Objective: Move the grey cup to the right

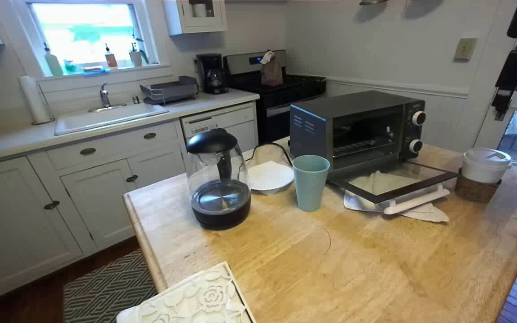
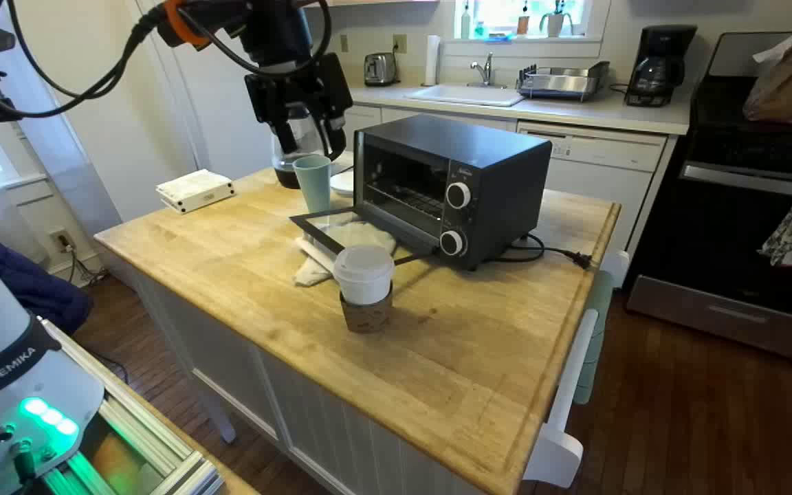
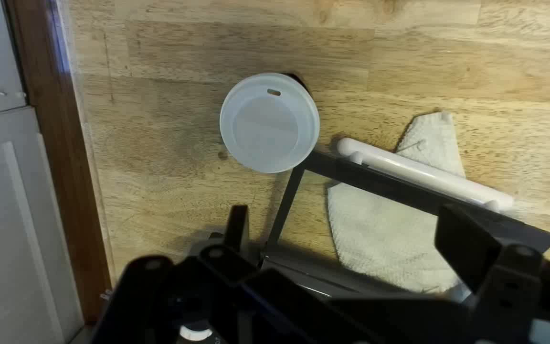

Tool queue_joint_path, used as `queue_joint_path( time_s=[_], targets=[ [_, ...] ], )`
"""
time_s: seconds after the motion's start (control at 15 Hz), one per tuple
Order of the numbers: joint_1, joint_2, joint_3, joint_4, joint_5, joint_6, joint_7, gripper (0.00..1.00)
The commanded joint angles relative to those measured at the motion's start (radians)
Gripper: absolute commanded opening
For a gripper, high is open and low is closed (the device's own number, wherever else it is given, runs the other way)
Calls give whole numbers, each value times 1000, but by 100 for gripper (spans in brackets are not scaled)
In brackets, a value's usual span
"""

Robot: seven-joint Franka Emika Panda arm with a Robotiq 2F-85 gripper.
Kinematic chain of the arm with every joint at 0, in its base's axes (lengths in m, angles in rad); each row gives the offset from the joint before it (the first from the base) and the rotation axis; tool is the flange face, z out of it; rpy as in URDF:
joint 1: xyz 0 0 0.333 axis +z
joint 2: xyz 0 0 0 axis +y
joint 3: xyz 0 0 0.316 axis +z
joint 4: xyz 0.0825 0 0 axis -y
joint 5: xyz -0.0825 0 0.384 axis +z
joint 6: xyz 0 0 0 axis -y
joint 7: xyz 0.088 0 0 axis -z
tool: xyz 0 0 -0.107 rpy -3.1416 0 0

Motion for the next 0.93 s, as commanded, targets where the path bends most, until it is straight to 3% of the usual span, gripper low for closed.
queue_joint_path(
  time_s=[0.0,0.47,0.6,0.87],
  targets=[
    [1,0,0,1,0,-2,0,100],
    [1,0,0,1,0,-2,0,100],
    [11,28,21,22,61,29,113,100],
    [94,148,133,123,210,132,355,100]
  ],
)
